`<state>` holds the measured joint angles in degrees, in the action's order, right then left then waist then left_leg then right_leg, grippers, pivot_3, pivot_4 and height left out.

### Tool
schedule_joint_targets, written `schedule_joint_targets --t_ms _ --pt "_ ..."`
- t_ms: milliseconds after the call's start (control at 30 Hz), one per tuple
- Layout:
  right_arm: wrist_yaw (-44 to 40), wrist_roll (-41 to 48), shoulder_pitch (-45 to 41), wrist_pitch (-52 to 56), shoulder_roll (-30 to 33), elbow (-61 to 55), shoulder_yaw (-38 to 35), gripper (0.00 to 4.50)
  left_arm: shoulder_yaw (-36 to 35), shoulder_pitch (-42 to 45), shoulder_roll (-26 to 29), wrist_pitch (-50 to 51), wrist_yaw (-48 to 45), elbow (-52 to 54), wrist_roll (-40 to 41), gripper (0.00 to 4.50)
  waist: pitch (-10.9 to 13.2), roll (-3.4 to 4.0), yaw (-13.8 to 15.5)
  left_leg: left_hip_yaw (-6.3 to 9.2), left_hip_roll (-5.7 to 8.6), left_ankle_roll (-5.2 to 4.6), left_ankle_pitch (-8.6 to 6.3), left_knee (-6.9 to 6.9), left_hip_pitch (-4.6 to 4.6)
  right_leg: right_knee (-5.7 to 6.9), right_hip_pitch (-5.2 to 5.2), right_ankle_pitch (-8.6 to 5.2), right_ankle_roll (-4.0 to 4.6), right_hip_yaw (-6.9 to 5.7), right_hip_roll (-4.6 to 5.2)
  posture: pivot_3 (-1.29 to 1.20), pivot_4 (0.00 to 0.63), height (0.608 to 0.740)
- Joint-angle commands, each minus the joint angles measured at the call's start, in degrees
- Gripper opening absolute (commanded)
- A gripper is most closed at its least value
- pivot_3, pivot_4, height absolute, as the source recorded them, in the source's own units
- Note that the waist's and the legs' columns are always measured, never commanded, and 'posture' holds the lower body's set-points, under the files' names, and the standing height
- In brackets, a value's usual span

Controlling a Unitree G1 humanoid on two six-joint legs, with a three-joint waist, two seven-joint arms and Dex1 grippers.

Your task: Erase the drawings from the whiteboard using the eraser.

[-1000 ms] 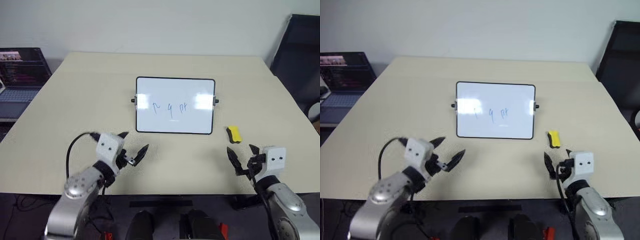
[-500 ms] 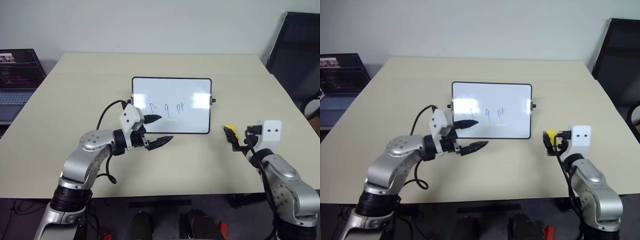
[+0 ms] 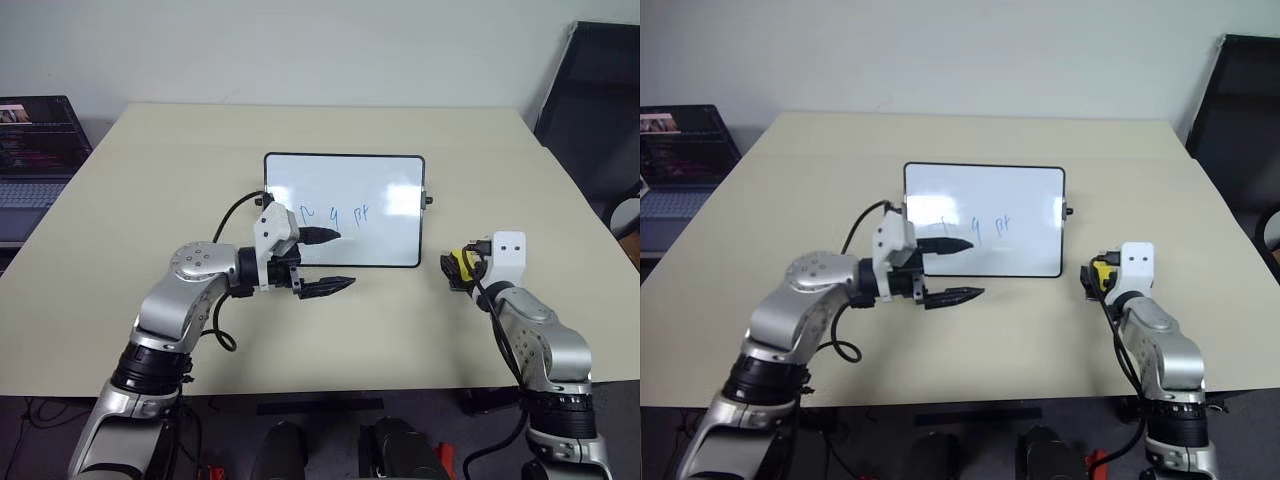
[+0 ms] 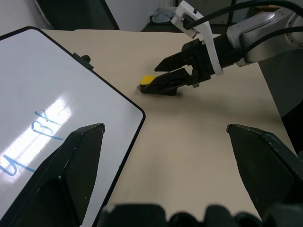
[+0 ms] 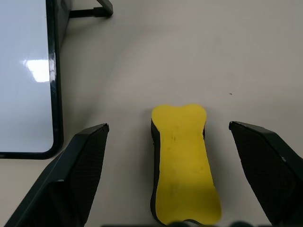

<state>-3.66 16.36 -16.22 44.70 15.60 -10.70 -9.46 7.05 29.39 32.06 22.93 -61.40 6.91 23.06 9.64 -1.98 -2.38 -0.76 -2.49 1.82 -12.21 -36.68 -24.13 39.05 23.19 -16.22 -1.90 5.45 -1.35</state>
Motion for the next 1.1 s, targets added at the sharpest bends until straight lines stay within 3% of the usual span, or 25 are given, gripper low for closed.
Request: schedule_joint_targets --t_ms 33,100,167,1100 --pt "-0.5 -0.2 -0.9 -1.8 0.1 0.2 -1.2 4.46 0.6 1.8 -0.5 -1.8 -1.5 0.5 0.1 4.5 0.0 0.0 0.0 0.0 0.0 0.0 0.0 0.0 0.0 0.0 0.0 0.0 0.0 0.0 0.0 0.0 0.15 0.74" --pt "-0.7 0.1 -0.9 -2.0 0.0 0.8 -1.6 4.46 0.8 2.2 -0.8 -2.1 -1.8 0.3 0.0 4.5 0.0 0.0 0.0 0.0 0.0 0.0 0.0 0.0 0.0 0.0 0.0 0.0 0.01 0.0 0.0 0.0 0.15 0.74" --pt "-0.7 0.0 -1.2 -1.7 0.2 1.5 -1.6 4.12 0.9 2.5 -1.1 -2.3 -1.9 0.0 -0.1 4.5 0.0 0.01 0.0 0.01 0.0 0.0 0.0 0.0 0.0 0.0 0.0 0.01 0.01 0.0 0.0 0.0 0.15 0.74" --pt "-1.2 -1.9 -1.5 -3.9 -0.2 2.4 -1.7 4.12 -0.4 -0.3 -1.2 -1.5 2.7 2.0 0.3 4.5 0.0 0.01 -0.1 0.01 -0.03 0.0 0.0 0.0 0.0 0.01 0.0 0.0 0.0 0.0 0.0 0.0 0.15 0.74"
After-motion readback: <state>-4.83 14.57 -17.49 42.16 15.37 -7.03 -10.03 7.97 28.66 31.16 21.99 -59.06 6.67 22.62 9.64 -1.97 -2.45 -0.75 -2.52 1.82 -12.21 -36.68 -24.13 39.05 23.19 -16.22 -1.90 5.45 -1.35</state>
